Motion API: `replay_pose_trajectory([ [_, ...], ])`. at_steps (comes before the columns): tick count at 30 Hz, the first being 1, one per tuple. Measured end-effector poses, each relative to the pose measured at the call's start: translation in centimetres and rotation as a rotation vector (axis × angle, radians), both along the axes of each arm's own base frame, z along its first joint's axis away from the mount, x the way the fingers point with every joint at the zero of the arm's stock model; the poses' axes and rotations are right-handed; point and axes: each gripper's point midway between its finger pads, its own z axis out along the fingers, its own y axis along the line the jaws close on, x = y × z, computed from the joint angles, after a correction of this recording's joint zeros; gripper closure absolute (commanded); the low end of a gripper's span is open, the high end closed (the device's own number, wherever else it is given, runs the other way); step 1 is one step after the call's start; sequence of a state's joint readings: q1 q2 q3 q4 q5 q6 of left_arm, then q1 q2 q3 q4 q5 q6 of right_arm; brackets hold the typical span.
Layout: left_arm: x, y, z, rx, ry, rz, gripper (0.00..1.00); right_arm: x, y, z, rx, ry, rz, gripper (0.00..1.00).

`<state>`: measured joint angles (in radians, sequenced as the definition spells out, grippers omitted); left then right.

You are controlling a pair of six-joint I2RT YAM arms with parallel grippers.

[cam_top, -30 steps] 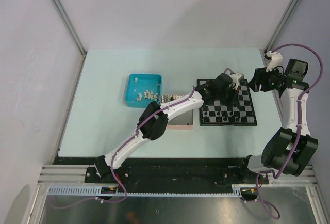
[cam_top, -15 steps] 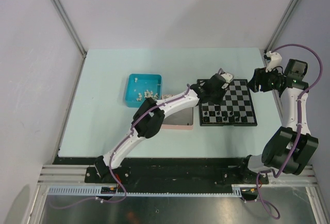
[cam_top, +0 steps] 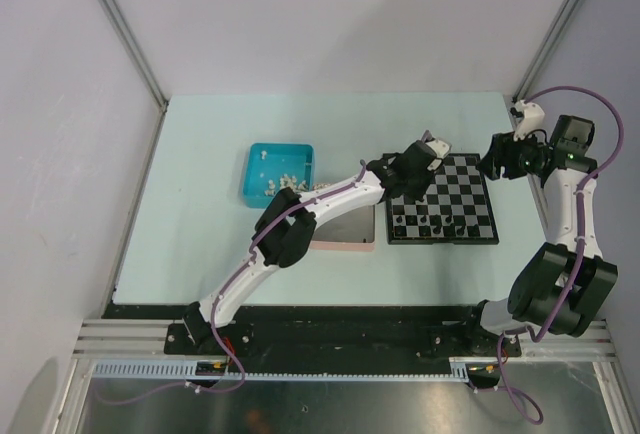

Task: Set up the chess pieces on the board

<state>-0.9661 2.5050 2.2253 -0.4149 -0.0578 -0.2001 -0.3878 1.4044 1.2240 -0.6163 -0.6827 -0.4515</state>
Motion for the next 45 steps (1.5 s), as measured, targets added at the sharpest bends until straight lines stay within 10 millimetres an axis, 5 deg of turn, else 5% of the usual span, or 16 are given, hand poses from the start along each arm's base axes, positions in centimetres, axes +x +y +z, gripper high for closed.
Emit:
replay_pose_trajectory([
  [20,-0.5,0.8,-0.4,0.017,0.030,0.002,0.62,0.0,2.8,-0.5,0.003,0.000,0.123,0.34],
  [23,-0.7,1.7,0.8,0.015,0.030,0.009,0.50,0.1,3.9,-1.0,0.002,0.008,0.167,0.34],
  [27,-0.7,3.9,5.5,-0.019,-0.001,0.030,0.37,0.1,6.1,-2.0,0.004,0.030,0.245,0.34],
  [33,-0.4,11.1,15.8,-0.140,-0.112,0.099,0.10,0.4,9.8,-4.3,-0.024,0.091,0.331,0.41],
  [36,-1.3,16.7,18.5,-0.187,-0.148,0.147,0.03,0.9,11.3,-6.1,-0.066,0.138,0.338,0.45],
  [40,-3.0,25.1,18.7,-0.211,-0.144,0.222,0.02,1.5,12.6,-8.9,-0.138,0.203,0.326,0.51],
  [45,-6.5,33.1,15.5,-0.187,-0.129,0.309,0.00,2.0,13.3,-11.5,-0.215,0.256,0.306,0.60],
])
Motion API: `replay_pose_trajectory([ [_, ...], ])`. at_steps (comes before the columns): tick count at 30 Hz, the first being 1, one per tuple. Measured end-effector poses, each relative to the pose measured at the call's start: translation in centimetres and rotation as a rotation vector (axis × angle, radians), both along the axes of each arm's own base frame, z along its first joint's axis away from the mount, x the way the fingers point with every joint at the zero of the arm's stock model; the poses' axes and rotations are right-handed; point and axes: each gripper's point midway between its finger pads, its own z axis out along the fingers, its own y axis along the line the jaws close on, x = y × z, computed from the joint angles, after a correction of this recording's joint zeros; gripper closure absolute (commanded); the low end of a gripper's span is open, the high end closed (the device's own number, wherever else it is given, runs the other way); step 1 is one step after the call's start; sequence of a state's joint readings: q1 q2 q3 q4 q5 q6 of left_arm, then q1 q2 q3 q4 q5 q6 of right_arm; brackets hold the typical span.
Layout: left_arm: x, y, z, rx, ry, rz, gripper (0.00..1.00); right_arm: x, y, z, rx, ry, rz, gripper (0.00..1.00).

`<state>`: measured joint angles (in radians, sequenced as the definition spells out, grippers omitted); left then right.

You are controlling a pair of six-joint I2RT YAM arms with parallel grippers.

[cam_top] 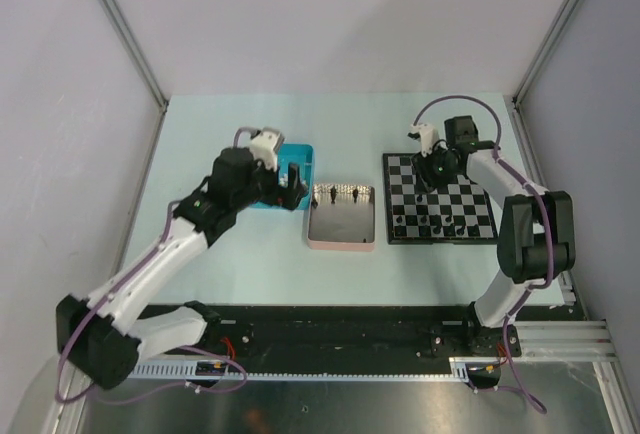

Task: Set up the chess pieces on the board

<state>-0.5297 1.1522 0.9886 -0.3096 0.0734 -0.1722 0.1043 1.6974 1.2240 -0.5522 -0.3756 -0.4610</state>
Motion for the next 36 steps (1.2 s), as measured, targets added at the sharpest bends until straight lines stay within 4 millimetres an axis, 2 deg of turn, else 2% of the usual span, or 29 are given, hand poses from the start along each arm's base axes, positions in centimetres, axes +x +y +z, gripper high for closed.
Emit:
replay_pose_trajectory([
  [2,-1.8,1.3,-1.3,0.024,0.002,-0.004,0.00,0.0,0.1,-0.9,-0.024,0.016,-0.004,0.63],
  [7,-3.6,3.2,-3.3,0.082,0.005,0.013,0.00,-0.2,0.1,-3.0,-0.068,0.068,-0.017,0.69],
  [15,-3.2,4.1,-2.9,0.106,-0.028,0.050,0.00,-0.4,-0.2,-4.1,-0.094,0.098,-0.025,0.71],
  [21,-3.2,4.3,-2.5,0.109,-0.043,0.056,0.00,-0.3,0.4,-4.3,-0.105,0.099,-0.012,0.89],
  [28,-3.3,4.4,-2.3,0.106,-0.050,0.059,0.00,-0.6,0.2,-4.2,-0.111,0.109,-0.010,0.94],
  [32,-3.4,4.6,-1.6,0.094,-0.070,0.062,0.00,-1.5,-1.4,-3.1,-0.098,0.130,-0.036,0.93],
  [36,-3.6,4.6,-1.0,0.085,-0.086,0.062,0.00,-1.8,-5.6,-0.4,-0.084,0.094,-0.130,0.93],
])
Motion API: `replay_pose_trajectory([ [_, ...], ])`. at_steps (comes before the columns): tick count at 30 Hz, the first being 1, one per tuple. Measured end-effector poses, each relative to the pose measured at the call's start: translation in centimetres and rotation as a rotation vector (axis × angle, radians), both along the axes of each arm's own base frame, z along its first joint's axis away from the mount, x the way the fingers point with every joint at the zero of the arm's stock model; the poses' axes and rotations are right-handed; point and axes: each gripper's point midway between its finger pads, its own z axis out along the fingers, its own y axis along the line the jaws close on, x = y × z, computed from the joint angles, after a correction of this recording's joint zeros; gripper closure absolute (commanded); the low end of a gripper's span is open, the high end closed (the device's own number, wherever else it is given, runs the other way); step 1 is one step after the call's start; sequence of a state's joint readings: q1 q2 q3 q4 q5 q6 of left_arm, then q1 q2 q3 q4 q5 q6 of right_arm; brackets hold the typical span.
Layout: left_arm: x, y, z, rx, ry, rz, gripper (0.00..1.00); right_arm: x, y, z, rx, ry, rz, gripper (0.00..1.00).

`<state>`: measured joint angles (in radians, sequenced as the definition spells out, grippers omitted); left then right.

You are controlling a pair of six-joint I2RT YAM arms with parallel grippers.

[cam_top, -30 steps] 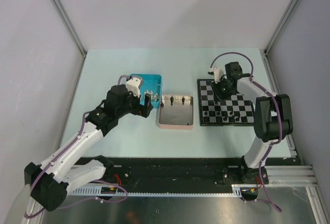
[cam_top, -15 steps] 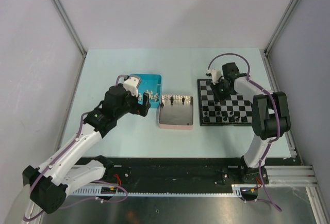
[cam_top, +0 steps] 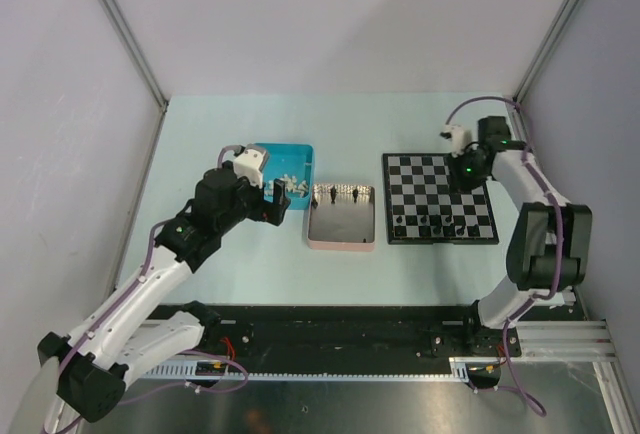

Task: Set up the chess pieces on the board

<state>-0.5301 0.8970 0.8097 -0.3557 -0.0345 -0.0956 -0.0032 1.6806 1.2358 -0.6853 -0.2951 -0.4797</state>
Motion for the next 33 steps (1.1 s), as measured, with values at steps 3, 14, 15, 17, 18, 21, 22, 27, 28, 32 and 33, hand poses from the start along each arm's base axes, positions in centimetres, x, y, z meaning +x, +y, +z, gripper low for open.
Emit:
replay_pose_trajectory([
  [3,-0.1,0.0,0.2,-0.003,-0.005,-0.001,0.00,-0.7,-3.2,1.7,-0.004,-0.043,-0.081,0.92],
  [14,-0.2,-0.1,0.2,-0.008,-0.005,-0.009,0.00,-4.9,-4.7,-0.3,0.039,0.057,-0.123,0.91],
  [15,-0.1,-0.1,0.2,-0.008,-0.004,-0.009,0.00,-5.0,-4.7,-0.5,0.041,0.064,-0.121,0.91],
  [17,-0.1,-0.1,0.2,-0.008,-0.003,-0.009,0.00,-5.0,-4.7,-1.0,0.045,0.081,-0.120,0.90],
  [18,-0.1,-0.1,0.2,-0.007,-0.003,-0.008,0.00,-5.1,-4.6,-1.3,0.045,0.090,-0.119,0.89],
  [21,-0.1,-0.1,0.2,-0.008,-0.003,-0.009,0.00,-5.2,-4.3,-2.0,0.046,0.113,-0.111,0.88],
  [22,-0.1,-0.1,0.2,-0.007,-0.003,-0.008,0.00,-5.2,-4.3,-2.1,0.046,0.118,-0.108,0.88],
  [27,-0.1,-0.1,0.2,-0.007,-0.003,-0.008,0.00,-5.2,-3.9,-2.6,0.037,0.132,-0.094,0.87],
  [28,-0.1,-0.1,0.2,-0.008,-0.003,-0.008,0.00,-5.2,-3.8,-2.7,0.034,0.134,-0.093,0.87],
  [32,-0.1,-0.1,0.2,-0.008,-0.003,-0.008,0.00,-5.1,-4.0,-3.1,0.018,0.141,-0.095,0.87],
  [33,-0.1,-0.1,0.2,-0.008,-0.003,-0.008,0.00,-5.0,-4.1,-3.3,0.014,0.144,-0.097,0.87],
])
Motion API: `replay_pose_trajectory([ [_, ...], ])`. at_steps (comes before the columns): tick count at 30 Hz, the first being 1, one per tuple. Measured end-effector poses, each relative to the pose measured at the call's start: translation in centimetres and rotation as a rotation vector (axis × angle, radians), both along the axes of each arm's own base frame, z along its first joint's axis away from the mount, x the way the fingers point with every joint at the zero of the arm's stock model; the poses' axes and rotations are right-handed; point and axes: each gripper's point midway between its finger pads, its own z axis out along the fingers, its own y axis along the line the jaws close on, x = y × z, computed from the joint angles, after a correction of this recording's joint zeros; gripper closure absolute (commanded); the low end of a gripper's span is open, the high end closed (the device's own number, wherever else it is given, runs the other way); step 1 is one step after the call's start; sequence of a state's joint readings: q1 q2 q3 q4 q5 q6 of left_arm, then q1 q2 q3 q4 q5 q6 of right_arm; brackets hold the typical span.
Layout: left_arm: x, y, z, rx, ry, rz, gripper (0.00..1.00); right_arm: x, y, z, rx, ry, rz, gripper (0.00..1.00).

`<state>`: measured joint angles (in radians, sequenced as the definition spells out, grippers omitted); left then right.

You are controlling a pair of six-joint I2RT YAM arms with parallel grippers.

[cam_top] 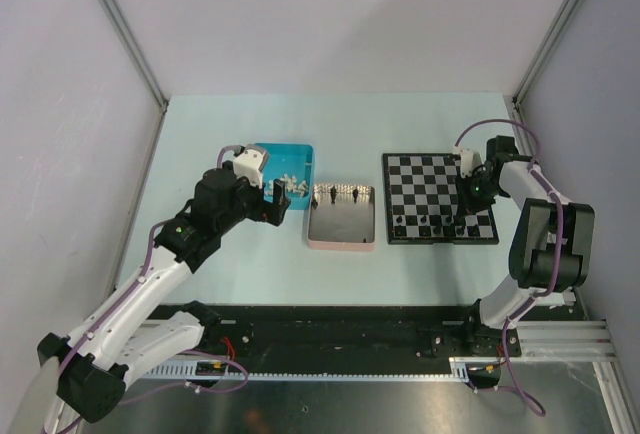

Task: Set up the chess pieces on the board

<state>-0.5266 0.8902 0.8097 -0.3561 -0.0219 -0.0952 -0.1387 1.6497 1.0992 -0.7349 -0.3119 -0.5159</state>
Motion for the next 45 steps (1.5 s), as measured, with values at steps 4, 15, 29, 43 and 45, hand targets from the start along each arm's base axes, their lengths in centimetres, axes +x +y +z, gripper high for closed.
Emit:
replay_pose_trajectory([
  [4,0.0,0.0,0.0,0.000,0.000,0.000,0.00,0.1,-0.2,-0.2,-0.011,0.003,-0.003,0.86],
  [15,0.0,0.0,0.0,0.000,0.000,0.001,0.00,0.1,-0.1,-0.5,-0.015,0.011,0.002,0.82],
  [29,0.0,0.0,0.0,0.000,0.000,0.002,0.00,0.0,0.0,-0.6,-0.014,0.014,0.001,0.71],
  [43,0.5,1.0,0.2,-0.003,-0.006,0.034,0.00,0.8,-2.6,6.0,0.028,-0.216,-0.092,0.47],
  [45,0.5,1.2,0.3,-0.006,-0.009,0.041,0.00,1.1,-2.4,7.8,0.047,-0.286,-0.088,0.41],
])
